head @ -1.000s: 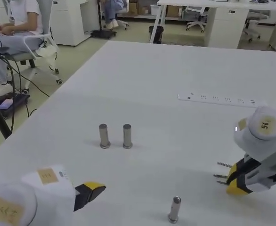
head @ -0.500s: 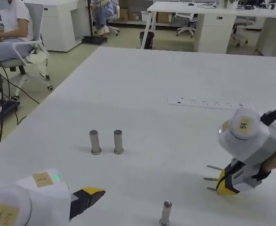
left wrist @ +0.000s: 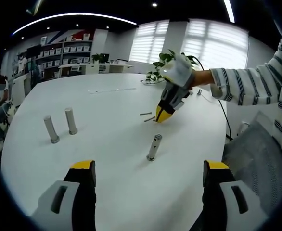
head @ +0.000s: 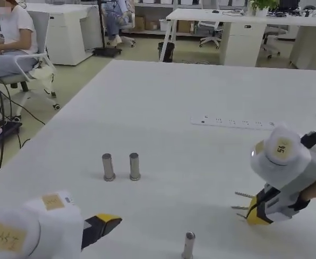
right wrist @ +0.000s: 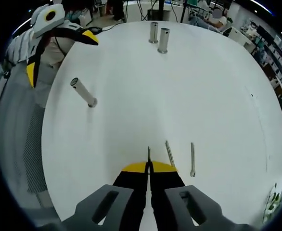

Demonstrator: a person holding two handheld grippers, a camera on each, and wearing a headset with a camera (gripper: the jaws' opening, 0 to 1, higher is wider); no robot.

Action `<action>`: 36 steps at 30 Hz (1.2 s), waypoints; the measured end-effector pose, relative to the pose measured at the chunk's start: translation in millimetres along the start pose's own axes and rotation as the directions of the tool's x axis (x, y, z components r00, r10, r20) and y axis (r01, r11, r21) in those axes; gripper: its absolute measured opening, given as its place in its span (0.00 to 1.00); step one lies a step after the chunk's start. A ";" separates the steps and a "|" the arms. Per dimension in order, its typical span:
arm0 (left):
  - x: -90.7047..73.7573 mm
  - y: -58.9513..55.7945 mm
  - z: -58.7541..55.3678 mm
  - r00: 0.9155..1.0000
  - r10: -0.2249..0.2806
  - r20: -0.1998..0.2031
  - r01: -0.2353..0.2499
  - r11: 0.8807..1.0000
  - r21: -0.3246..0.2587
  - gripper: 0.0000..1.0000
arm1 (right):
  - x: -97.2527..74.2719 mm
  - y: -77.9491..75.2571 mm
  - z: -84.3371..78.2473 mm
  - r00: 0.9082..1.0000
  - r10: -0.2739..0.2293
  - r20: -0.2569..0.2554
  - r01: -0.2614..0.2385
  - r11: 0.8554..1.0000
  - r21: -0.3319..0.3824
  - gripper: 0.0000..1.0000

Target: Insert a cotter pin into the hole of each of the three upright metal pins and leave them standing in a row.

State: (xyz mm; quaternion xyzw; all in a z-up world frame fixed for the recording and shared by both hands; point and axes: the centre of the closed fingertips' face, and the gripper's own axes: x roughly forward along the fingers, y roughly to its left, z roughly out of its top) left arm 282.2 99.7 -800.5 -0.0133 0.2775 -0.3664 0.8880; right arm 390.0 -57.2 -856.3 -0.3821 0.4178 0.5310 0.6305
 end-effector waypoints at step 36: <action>19.5 -10.3 27.8 0.990 -0.124 -0.059 0.128 0.989 0.068 0.82 | -58.4 39.9 35.5 0.941 -0.202 0.272 0.225 0.973 -0.057 0.02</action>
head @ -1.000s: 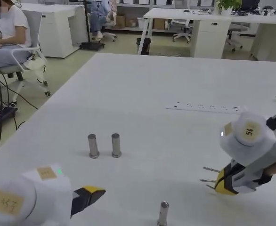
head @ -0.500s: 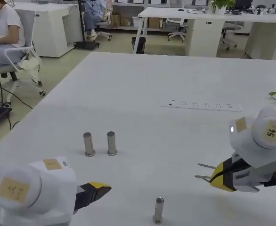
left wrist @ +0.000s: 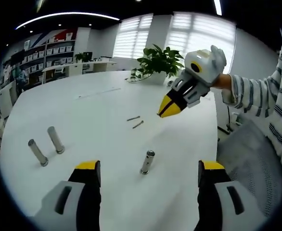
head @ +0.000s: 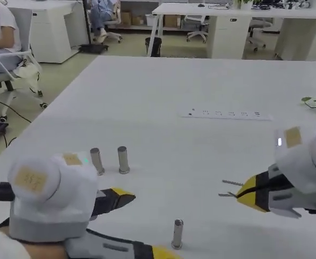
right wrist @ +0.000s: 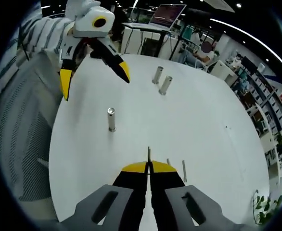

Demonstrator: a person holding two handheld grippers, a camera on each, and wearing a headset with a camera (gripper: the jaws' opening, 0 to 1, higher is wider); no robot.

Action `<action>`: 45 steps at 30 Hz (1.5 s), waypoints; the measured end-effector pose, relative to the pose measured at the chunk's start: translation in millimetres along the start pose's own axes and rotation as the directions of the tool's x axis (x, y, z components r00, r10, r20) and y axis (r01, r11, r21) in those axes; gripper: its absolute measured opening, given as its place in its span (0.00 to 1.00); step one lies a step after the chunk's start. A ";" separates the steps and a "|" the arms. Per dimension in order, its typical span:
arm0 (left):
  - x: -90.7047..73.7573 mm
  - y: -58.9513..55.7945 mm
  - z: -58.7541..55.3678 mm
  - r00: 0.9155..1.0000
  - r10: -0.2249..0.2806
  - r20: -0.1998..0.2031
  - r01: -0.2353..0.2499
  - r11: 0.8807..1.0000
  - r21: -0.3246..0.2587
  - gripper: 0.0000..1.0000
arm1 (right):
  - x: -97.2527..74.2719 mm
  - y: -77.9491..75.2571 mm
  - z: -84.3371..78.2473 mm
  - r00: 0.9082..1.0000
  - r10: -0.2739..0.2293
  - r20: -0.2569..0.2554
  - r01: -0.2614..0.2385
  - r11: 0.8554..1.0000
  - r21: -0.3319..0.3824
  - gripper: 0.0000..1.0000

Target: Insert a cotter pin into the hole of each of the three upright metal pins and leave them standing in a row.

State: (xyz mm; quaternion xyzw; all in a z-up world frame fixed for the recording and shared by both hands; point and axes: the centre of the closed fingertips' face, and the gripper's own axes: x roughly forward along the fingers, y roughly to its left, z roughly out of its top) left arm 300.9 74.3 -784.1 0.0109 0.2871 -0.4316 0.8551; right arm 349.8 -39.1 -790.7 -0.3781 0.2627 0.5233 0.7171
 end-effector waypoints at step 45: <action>26.5 -40.6 46.8 0.978 -0.206 0.026 0.208 0.966 -0.156 0.24 | -25.0 46.7 40.0 0.966 -0.141 0.214 0.130 0.989 0.065 0.02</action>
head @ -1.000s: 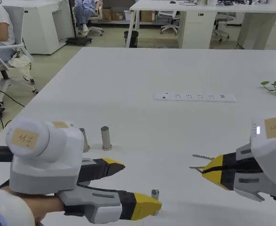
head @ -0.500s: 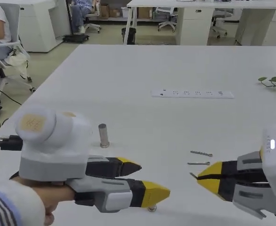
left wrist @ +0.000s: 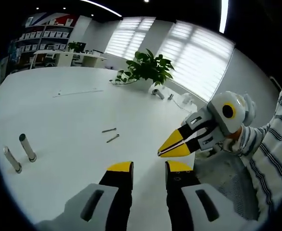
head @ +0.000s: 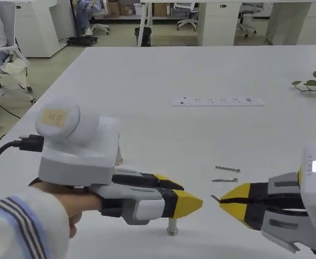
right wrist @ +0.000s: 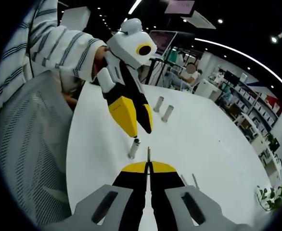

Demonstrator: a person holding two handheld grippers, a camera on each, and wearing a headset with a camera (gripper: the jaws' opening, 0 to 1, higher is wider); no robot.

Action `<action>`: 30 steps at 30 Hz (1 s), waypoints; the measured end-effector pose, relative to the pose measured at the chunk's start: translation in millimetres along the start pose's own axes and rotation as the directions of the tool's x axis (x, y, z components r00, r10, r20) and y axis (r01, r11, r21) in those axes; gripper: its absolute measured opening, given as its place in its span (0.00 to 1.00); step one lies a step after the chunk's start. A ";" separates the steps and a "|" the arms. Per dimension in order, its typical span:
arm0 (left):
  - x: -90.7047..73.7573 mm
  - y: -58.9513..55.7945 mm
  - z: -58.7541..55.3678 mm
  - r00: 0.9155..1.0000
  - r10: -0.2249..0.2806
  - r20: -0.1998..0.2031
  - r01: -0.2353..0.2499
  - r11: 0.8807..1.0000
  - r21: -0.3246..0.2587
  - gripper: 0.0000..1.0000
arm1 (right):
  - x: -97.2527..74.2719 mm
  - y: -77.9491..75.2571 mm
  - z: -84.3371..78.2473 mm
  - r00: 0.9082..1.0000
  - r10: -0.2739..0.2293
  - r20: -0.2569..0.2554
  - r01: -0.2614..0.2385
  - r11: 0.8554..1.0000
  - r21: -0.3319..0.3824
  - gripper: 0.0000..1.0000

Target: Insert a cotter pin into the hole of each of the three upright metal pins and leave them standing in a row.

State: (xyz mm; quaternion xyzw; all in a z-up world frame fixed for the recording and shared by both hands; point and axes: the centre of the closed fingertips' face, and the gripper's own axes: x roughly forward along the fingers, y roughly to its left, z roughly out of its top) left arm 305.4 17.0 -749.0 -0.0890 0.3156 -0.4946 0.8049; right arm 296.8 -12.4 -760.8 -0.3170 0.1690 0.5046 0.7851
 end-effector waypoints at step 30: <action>17.7 -15.2 1.4 0.999 -0.047 -0.027 0.046 0.999 -0.029 0.01 | 0.9 2.5 9.0 1.000 -0.010 0.026 0.011 0.999 -0.041 0.02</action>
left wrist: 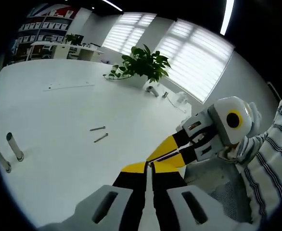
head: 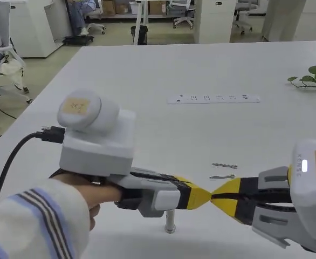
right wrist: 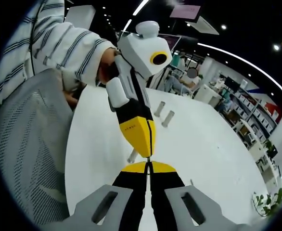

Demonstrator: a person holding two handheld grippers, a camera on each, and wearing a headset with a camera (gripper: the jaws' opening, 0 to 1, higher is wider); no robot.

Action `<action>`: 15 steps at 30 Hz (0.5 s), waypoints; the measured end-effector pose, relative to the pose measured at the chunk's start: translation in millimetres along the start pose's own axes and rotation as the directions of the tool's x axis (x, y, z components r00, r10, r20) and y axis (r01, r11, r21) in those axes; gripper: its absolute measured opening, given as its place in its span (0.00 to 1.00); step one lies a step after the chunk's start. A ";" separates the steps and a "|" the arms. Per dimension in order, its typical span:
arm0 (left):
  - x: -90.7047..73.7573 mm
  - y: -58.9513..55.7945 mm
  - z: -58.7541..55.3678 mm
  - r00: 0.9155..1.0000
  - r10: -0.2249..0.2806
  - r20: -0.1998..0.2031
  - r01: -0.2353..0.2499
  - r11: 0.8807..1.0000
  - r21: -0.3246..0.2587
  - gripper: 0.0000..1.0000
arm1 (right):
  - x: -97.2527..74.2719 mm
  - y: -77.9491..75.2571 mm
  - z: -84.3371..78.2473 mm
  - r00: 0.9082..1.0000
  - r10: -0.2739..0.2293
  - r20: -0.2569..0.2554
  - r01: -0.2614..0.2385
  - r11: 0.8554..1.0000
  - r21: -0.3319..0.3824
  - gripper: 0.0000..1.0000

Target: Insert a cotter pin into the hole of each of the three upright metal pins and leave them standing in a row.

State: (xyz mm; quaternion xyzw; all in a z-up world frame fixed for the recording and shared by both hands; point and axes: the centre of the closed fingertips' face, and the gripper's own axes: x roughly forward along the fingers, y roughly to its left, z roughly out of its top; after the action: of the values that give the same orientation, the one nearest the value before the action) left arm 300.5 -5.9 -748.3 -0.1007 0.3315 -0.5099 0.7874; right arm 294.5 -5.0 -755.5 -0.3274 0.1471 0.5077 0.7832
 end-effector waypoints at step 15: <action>-2.4 3.3 -1.0 1.000 0.013 -0.005 -0.013 1.000 -0.020 0.01 | 3.9 -0.4 2.4 1.000 0.007 -0.007 -0.007 0.999 -0.033 0.02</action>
State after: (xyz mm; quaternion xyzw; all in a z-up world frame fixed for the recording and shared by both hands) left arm 301.7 -2.1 -749.7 -0.1053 0.3392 -0.5018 0.7887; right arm 296.4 -0.9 -755.7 -0.3414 0.1424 0.5116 0.7755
